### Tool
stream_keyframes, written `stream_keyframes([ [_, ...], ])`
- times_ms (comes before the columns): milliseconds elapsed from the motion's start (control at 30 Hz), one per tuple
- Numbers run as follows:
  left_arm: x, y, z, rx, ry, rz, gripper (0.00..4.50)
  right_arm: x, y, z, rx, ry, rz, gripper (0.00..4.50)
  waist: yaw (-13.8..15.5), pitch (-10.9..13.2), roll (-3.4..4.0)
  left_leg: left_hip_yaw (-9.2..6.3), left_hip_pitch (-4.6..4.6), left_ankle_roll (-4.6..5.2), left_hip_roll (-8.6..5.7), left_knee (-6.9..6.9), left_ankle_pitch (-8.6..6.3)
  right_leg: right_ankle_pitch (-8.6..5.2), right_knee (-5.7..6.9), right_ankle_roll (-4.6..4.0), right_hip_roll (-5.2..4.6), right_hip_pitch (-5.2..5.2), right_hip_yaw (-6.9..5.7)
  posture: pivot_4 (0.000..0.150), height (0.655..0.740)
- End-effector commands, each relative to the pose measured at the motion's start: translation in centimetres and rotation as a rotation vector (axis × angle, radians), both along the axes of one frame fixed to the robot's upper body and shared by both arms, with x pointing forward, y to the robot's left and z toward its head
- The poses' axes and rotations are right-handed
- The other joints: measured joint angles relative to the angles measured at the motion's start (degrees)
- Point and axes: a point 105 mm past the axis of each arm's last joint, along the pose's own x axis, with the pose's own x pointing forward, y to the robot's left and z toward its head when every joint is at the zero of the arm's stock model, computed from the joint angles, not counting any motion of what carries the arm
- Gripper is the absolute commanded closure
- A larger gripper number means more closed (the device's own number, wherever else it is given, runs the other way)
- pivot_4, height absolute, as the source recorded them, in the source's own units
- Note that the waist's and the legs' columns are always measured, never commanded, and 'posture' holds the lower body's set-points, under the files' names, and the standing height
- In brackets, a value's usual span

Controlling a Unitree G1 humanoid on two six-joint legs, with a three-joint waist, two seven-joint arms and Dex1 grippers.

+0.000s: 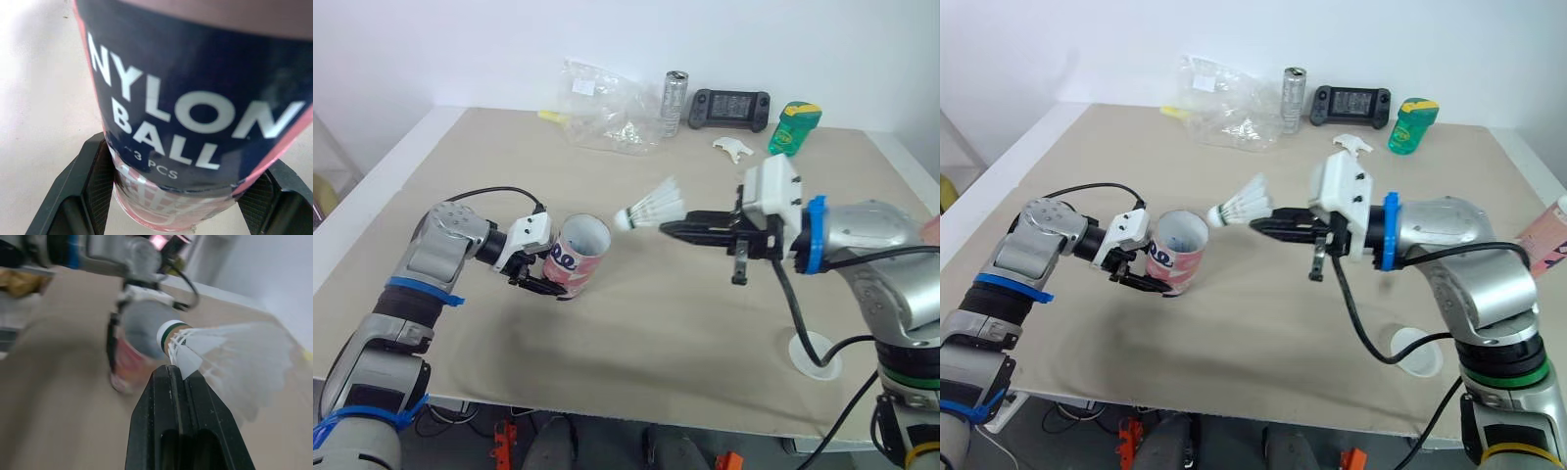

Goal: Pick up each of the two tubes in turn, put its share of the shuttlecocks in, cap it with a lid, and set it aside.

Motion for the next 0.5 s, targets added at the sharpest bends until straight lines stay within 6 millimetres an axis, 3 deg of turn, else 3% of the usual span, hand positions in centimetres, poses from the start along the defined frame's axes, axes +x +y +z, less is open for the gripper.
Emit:
stream_keyframes([
  [33,-0.2,-0.8,-0.4,0.015,0.01,-0.036,1.51,-0.3,2.4,0.5,-0.034,-0.05,0.083,4.41,0.0,0.0,0.0,0.0,0.0,0.0,0.0,0.0,0.0,0.0,0.0,0.0,0.0,0.0,0.0,0.15,0.7394],
  [167,-0.2,-0.8,-0.4,0.011,0.011,-0.038,1.51,-0.4,4.7,-0.8,-0.118,-0.072,0.171,4.41,0.3,0.0,0.0,-0.08,0.0,0.01,0.08,-0.01,0.01,-0.04,0.01,-0.05,0.05,-0.01,-0.14,0.15,0.7394],
  [333,-0.4,-0.6,-0.6,0.009,0.014,-0.033,1.51,0.8,6.1,-1.3,-0.162,-0.059,0.172,4.41,0.4,0.0,0.0,-0.08,-0.03,0.01,0.09,-0.02,0.01,-0.01,0.02,-0.1,0.04,-0.04,-0.16,0.15,0.7394],
  [467,-0.4,-0.6,-0.6,0.005,0.014,-0.025,1.51,0.1,6.8,-0.9,-0.158,0.005,0.209,3.15,0.5,0.0,-0.01,-0.11,-0.04,0.01,0.1,-0.02,0.01,0.02,0.03,-0.18,0.05,-0.04,-0.19,0.15,0.7394],
  [500,-0.4,-0.6,-0.6,0.004,0.014,-0.023,1.51,0.0,6.6,-0.7,-0.146,0.012,0.204,2.56,0.5,0.0,-0.01,-0.11,-0.04,0.01,0.1,-0.02,0.01,0.08,0.03,-0.28,0.05,-0.04,-0.19,0.15,0.7394],
])
